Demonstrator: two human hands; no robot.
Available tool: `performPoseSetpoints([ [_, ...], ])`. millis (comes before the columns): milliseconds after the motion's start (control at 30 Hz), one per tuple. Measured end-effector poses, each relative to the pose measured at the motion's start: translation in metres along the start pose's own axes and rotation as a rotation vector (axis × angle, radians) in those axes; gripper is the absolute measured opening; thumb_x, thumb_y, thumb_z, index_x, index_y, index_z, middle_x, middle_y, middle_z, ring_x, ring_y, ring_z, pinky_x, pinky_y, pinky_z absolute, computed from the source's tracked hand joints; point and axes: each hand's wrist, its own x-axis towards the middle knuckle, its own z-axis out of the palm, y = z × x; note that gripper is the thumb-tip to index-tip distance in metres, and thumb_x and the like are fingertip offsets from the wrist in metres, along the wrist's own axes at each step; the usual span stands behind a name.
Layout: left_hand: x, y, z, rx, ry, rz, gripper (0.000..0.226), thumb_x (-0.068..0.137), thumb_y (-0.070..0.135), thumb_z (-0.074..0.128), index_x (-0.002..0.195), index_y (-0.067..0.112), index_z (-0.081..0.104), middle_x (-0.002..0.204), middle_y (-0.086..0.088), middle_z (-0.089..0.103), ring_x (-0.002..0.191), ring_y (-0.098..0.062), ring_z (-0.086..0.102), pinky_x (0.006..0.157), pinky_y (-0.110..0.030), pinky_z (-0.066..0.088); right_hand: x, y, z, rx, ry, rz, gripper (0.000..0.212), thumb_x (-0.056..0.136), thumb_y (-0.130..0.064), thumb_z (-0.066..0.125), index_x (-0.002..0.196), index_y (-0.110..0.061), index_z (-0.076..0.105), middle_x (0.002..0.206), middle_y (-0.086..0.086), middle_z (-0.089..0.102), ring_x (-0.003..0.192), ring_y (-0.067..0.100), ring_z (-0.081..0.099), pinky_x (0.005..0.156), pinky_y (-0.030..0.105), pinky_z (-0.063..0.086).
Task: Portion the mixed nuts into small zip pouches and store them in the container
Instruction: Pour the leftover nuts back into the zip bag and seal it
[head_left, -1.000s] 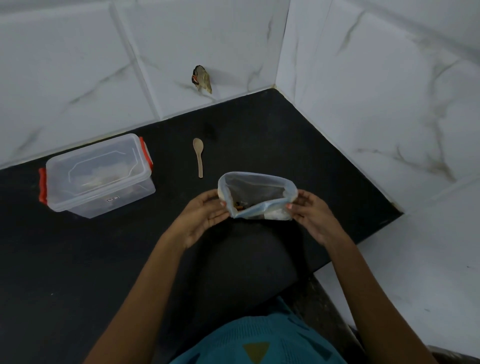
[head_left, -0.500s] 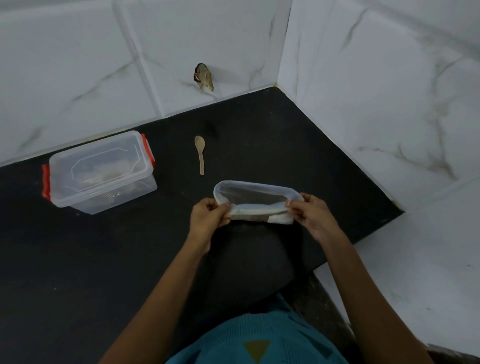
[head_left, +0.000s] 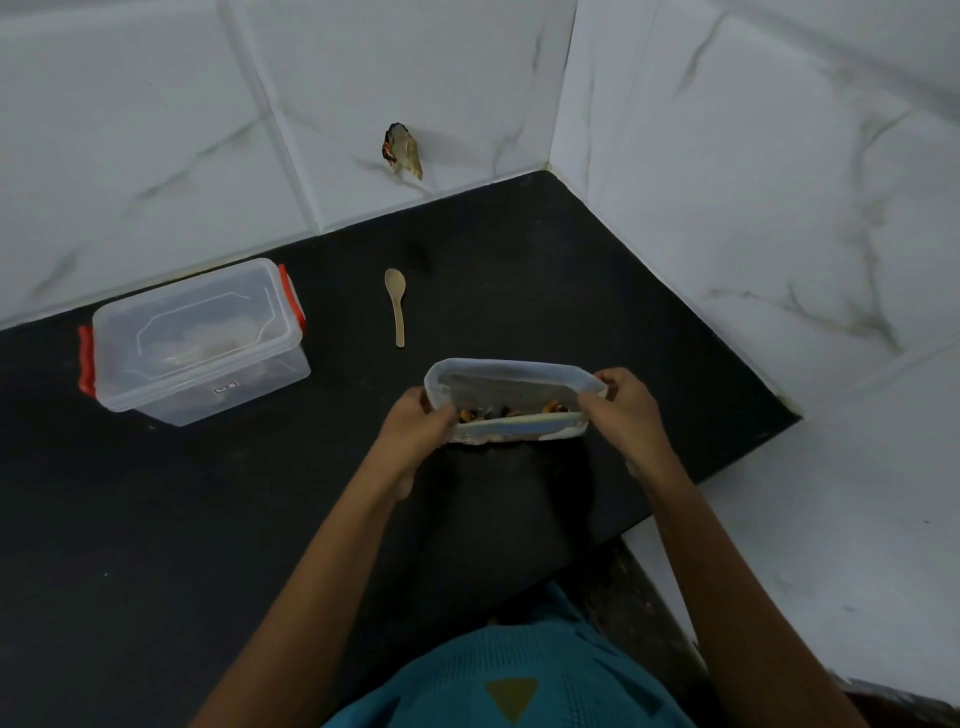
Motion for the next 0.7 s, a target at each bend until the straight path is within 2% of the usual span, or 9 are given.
performPoseSetpoints([
  [100, -0.003, 0.003, -0.007, -0.048, -0.05, -0.021, 0.029, 0.092, 0.024, 0.054, 0.119, 0.015, 0.049, 0.107, -0.007, 0.059, 0.099, -0.019, 0.06, 0.076, -0.026, 0.052, 0.0, 0.001, -0.002, -0.084, 0.023, -0.043, 0.031, 0.09, -0.019, 0.054, 0.12, -0.017, 0.05, 0.103, -0.001, 0.051, 0.086, 0.008, 0.05, 0.07, 0.022, 0.041],
  [167, -0.002, 0.004, -0.013, 0.026, -0.015, 0.034, 0.021, 0.092, 0.027, 0.052, 0.11, 0.015, 0.053, 0.098, -0.003, 0.06, 0.088, -0.012, 0.06, 0.065, -0.02, 0.048, 0.0, 0.002, -0.005, -0.093, 0.045, -0.071, 0.026, 0.09, -0.019, 0.054, 0.116, -0.017, 0.053, 0.103, 0.0, 0.053, 0.083, 0.006, 0.051, 0.066, 0.019, 0.04],
  [267, 0.002, 0.002, -0.019, 0.166, 0.087, 0.132, 0.014, 0.092, 0.025, 0.053, 0.1, 0.015, 0.06, 0.094, -0.001, 0.061, 0.082, -0.008, 0.058, 0.063, -0.019, 0.045, 0.001, -0.001, -0.009, -0.024, 0.043, -0.081, 0.019, 0.09, -0.015, 0.054, 0.109, -0.014, 0.059, 0.099, -0.001, 0.056, 0.079, 0.004, 0.052, 0.064, 0.016, 0.041],
  [367, 0.001, 0.008, -0.02, -0.082, 0.036, 0.028, 0.012, 0.093, 0.025, 0.052, 0.093, 0.015, 0.059, 0.093, -0.004, 0.063, 0.083, -0.012, 0.062, 0.063, -0.021, 0.049, 0.002, -0.003, -0.013, 0.201, 0.011, 0.041, 0.019, 0.092, -0.013, 0.05, 0.108, -0.013, 0.06, 0.103, 0.004, 0.061, 0.089, 0.011, 0.058, 0.072, 0.021, 0.047],
  [500, -0.002, 0.011, -0.022, -0.513, -0.112, -0.185, 0.017, 0.096, 0.018, 0.046, 0.097, 0.009, 0.06, 0.084, -0.008, 0.065, 0.078, -0.017, 0.064, 0.063, -0.025, 0.057, 0.0, 0.001, -0.02, 0.52, -0.092, 0.266, 0.015, 0.092, -0.008, 0.049, 0.099, -0.009, 0.061, 0.1, 0.009, 0.064, 0.089, 0.015, 0.061, 0.072, 0.024, 0.049],
  [600, -0.003, 0.005, -0.025, -0.613, -0.223, -0.232, 0.016, 0.094, 0.012, 0.046, 0.09, 0.009, 0.061, 0.074, -0.006, 0.07, 0.066, -0.014, 0.069, 0.06, -0.023, 0.057, -0.002, 0.002, -0.023, 0.662, -0.203, 0.382, 0.014, 0.091, -0.012, 0.052, 0.1, -0.009, 0.062, 0.097, 0.007, 0.064, 0.086, 0.014, 0.059, 0.069, 0.025, 0.048],
  [700, -0.002, 0.002, -0.028, -0.656, -0.281, -0.231, 0.014, 0.093, 0.011, 0.048, 0.092, 0.01, 0.062, 0.077, -0.005, 0.072, 0.068, -0.011, 0.07, 0.063, -0.021, 0.057, 0.001, 0.003, -0.024, 0.695, -0.279, 0.452, 0.01, 0.09, -0.019, 0.054, 0.094, -0.015, 0.063, 0.095, 0.006, 0.063, 0.09, 0.016, 0.058, 0.078, 0.027, 0.046],
])
